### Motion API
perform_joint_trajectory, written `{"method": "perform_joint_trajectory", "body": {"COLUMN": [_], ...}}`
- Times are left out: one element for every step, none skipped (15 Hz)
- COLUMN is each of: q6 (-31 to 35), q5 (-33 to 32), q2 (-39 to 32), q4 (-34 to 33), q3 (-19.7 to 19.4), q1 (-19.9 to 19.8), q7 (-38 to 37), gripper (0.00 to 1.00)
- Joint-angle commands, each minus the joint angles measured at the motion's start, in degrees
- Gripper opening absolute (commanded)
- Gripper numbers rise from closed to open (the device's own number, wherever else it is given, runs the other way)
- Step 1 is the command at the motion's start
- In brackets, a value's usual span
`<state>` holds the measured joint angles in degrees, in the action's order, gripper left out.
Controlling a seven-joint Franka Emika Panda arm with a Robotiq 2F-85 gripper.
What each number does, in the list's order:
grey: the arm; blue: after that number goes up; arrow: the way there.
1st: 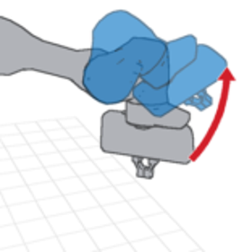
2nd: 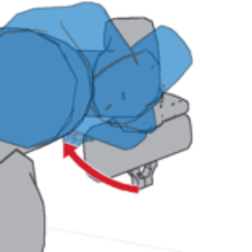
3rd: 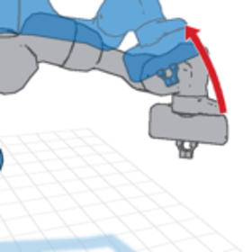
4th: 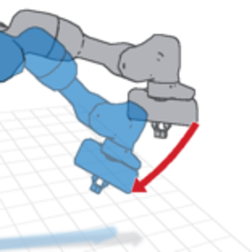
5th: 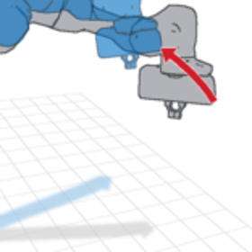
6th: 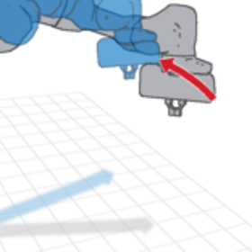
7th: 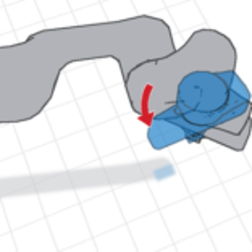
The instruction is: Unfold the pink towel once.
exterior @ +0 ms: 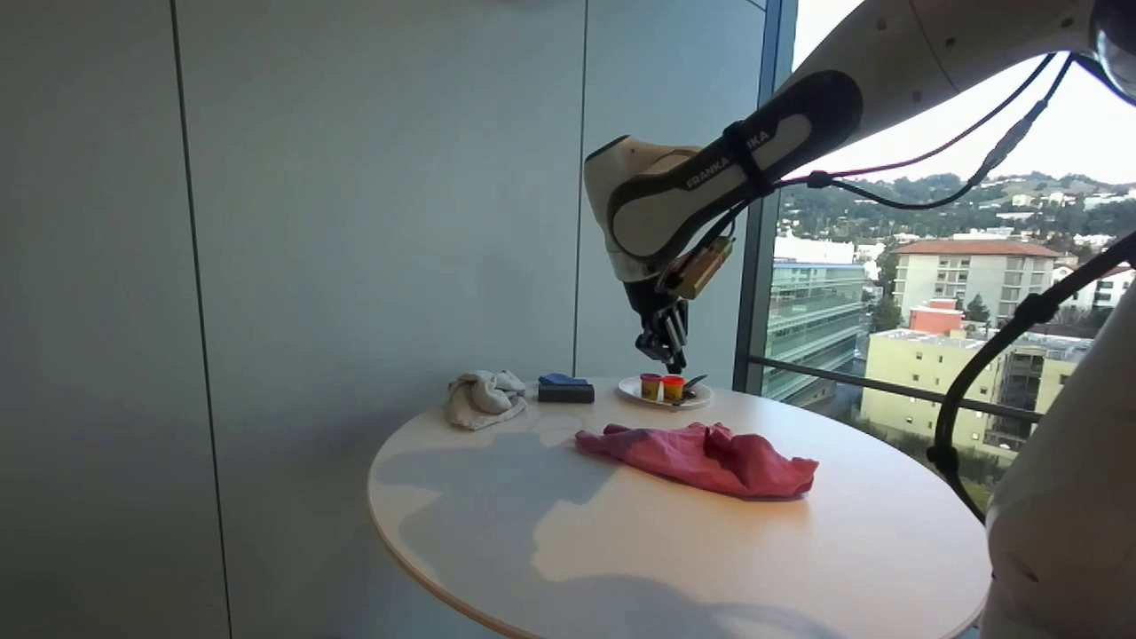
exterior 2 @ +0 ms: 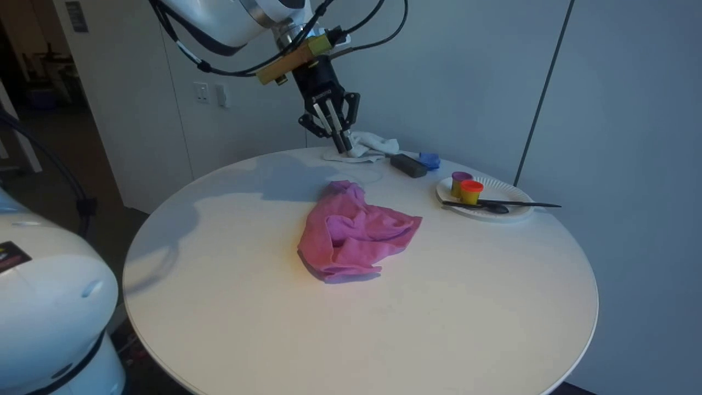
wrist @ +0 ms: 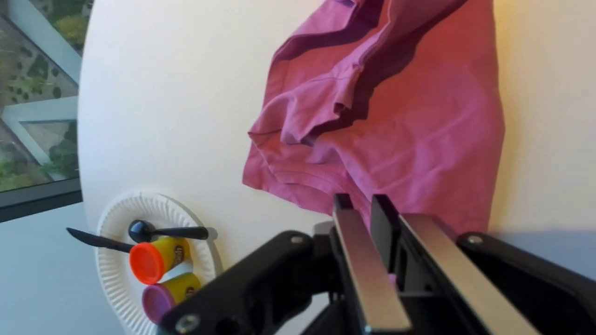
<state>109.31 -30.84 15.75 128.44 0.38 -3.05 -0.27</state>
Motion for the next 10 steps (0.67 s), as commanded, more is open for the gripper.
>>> {"method": "perform_joint_trajectory", "body": {"q6": [6.8,8.9,10.5,11.4,11.1,8.9,5.8,1.5,-1.5,-4.5], "q5": [9.4,12.1,14.3,15.6,17.2,17.2,15.5,14.6,13.7,13.8], "q2": [-1.0,-1.6,-2.5,-3.7,-4.7,-5.8,-6.8,-8.1,-8.9,-9.7], "q4": [0.7,0.8,0.8,0.3,-0.2,-1.2,-2.2,-3.8,-4.7,-5.8], "q3": [-3.8,-4.6,-5.2,-5.4,-5.6,-5.2,-4.4,-3.9,-3.6,-3.4], "q1": [0.9,1.0,1.0,0.8,0.8,0.5,0.0,-0.3,-0.4,-0.2], "q7": [7.7,10.2,12.4,13.7,15.1,14.3,11.3,8.1,5.5,4.0], "gripper": [0.48,0.55,0.64,0.71,0.78,0.84,0.92,0.99,1.00,1.00]}}
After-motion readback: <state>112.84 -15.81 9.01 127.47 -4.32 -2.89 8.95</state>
